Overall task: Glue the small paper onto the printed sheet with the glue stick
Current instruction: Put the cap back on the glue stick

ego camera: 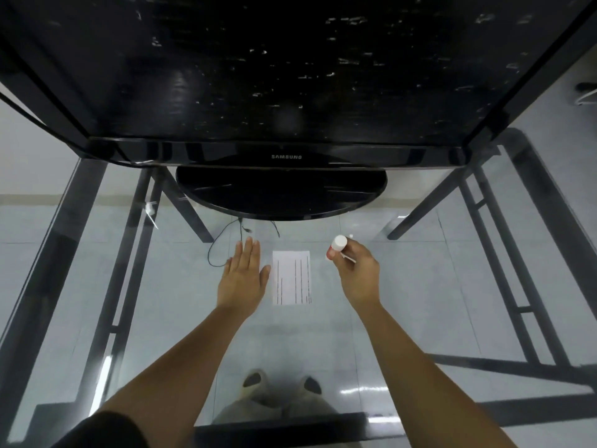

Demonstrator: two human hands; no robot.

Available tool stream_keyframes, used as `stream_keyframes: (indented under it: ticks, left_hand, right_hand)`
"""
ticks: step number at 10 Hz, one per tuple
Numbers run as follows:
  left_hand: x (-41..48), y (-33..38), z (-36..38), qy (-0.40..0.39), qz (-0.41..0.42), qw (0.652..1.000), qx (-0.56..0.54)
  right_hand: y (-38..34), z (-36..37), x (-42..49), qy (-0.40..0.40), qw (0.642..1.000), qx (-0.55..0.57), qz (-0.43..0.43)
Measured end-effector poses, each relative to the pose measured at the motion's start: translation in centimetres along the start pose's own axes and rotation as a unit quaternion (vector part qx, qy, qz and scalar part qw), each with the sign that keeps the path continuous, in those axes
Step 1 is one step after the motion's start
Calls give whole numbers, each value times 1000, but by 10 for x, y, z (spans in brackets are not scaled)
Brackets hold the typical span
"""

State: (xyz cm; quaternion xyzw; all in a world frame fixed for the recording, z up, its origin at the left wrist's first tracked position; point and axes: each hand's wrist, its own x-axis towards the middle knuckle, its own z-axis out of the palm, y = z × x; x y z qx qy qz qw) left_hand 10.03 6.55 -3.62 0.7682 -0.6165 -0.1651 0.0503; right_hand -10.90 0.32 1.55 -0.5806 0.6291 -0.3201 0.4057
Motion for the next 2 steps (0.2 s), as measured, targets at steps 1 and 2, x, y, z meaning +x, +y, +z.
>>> stream_keyframes:
  ticks: [1,2]
  left_hand:
    - [-6,-5,6,-8,11,1000,20]
    - [-4,-6,10,-2,10,1000,16]
  right_hand:
    - [2,-1,-1,-9,1000,-14,-18]
    - [3,-1,2,-6,999,-22,-25]
